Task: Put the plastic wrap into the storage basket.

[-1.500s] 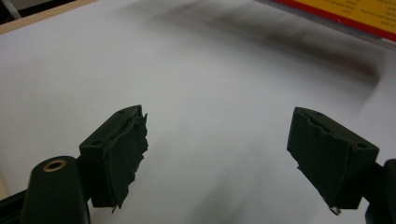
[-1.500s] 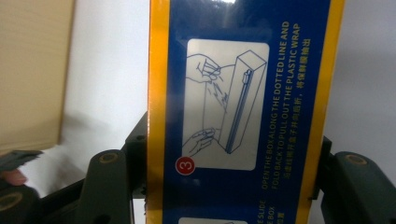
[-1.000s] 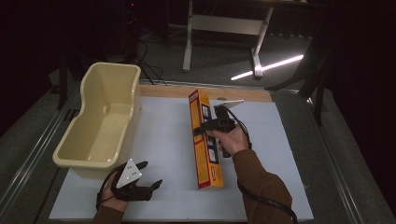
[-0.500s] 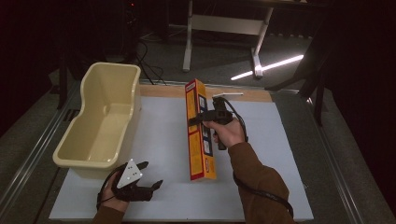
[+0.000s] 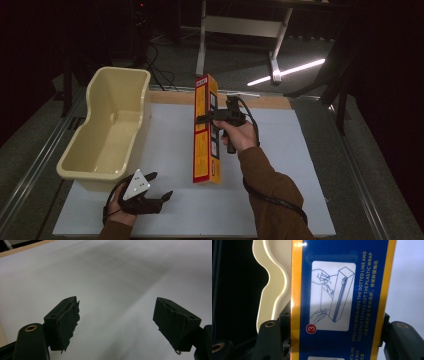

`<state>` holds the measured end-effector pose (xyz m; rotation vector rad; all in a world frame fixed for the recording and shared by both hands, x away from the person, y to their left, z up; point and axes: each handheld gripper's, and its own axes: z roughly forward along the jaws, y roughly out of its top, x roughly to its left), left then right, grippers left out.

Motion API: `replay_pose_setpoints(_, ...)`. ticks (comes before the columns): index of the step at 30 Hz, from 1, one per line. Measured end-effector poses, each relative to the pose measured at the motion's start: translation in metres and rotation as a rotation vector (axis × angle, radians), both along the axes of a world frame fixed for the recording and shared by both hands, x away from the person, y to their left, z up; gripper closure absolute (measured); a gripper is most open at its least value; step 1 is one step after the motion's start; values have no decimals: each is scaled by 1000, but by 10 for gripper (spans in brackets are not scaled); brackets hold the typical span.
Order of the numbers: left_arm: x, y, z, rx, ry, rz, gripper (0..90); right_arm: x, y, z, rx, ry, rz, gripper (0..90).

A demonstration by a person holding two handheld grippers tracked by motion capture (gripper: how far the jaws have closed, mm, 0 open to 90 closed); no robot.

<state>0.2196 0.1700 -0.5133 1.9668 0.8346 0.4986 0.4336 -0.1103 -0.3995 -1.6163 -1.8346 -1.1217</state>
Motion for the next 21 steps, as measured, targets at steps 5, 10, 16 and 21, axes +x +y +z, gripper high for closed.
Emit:
replay_pose_setpoints(5, 0, 0, 0, 0, -2, -2, 207, 2, 4, 5, 21, -3, 3, 403)
replay_pose_setpoints(10, 0, -1, 0, -3, -3, -6, 207, 5, 10, 10, 51, 0, 4, 403)
replay_pose_setpoints(16, -2, -3, 0, -4, -2, -17, 207, 9, 21, 14, 78, 3, 13, 403)
replay_pose_setpoints(21, -2, -3, 1, -12, -4, -14, 207, 13, 27, 13, 125, 15, 11, 403)
